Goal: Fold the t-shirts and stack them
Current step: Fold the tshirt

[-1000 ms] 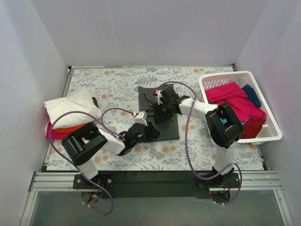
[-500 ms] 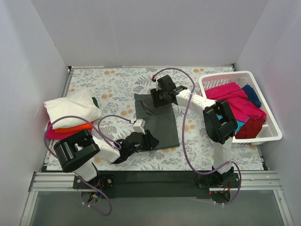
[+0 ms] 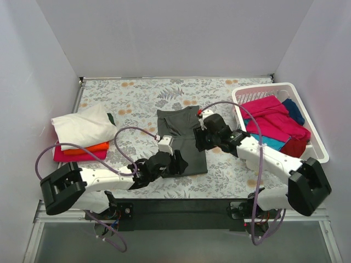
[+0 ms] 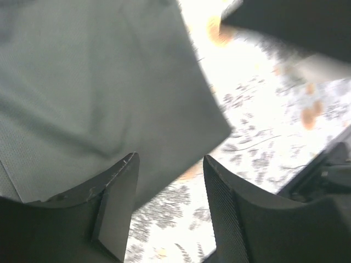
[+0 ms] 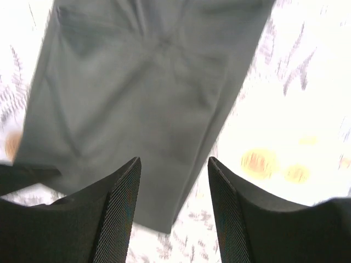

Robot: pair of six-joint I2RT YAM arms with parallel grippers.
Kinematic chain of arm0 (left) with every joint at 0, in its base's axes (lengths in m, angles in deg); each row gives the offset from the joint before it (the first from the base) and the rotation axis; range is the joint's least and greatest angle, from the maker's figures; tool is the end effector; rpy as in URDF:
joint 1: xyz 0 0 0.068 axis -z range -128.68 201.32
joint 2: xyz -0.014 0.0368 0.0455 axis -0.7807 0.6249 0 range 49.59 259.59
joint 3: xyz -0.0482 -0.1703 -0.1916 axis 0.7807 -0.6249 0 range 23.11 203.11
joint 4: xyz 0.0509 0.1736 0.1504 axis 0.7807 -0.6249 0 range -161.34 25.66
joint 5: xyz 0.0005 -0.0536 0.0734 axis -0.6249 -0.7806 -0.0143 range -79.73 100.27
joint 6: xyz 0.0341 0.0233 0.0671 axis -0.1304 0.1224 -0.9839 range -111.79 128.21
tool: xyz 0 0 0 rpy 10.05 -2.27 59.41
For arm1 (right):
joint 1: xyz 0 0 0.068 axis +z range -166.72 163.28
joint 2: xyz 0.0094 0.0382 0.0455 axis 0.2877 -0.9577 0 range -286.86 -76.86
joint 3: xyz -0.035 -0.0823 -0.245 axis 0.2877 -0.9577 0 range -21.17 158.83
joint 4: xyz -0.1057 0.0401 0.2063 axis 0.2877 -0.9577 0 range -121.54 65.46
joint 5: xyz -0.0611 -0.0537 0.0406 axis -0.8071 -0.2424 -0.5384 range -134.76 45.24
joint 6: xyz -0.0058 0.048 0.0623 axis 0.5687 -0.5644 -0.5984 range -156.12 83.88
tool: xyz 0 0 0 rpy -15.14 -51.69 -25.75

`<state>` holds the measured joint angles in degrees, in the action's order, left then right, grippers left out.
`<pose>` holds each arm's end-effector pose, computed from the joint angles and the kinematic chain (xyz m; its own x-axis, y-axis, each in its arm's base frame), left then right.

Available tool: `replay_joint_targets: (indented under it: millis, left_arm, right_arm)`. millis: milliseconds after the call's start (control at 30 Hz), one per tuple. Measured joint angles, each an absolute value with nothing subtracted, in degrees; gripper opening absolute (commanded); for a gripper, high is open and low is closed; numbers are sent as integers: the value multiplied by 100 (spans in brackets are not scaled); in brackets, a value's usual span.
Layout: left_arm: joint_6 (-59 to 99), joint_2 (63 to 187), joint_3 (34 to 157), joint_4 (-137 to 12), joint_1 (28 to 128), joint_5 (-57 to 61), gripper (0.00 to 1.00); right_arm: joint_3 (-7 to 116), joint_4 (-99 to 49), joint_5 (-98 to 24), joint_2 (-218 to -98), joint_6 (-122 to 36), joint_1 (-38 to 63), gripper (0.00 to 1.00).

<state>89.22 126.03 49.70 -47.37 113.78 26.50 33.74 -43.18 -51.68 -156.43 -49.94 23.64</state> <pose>0.1385 -0.2247 0.1556 -0.7729 -0.5689 -0.2811 -0.1319 0.5774 -0.8057 0.2333 0.1877 0.2281 -0.6450 -0.2370 -0.7265 -0.4345 0.8958 0.0936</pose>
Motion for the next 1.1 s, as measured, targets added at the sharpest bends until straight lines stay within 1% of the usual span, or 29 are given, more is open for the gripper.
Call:
replay_joint_targets:
  millis: [67,200,433,600,800,1033,1100]
  left_arm:
    - [8968,12282,5094,-5041,11439,2818,48]
    - [9351,11807,5116,-5898,11481,3273,53]
    - [10249,11220,4336,-7154,11483,3622,54]
    - [10662,10837,4141,-7351,11483,3714,55]
    - [10815,10824,4124,-7334,11483,3727,55]
    - [10820,10918,4023,-6916,11483,3657,55]
    - [10824,11001,4023,-6792,11483,3633,54]
  right_arm:
    - [2760,-4353,-5222,-15066,-5180,2502,48]
    - [1956,-4412,-5253,-14509,-5510,2760,48]
    - [1193,-4390,-5255,-14229,-5882,2880,48]
    - [1154,-4235,-5211,-14303,-5991,2895,47]
    - [1007,-3924,-5166,-14530,-6081,2989,47]
    - [902,-3767,-5146,-14633,-6162,3002,45]
    - [902,-3723,-5148,-14651,-6175,3026,45]
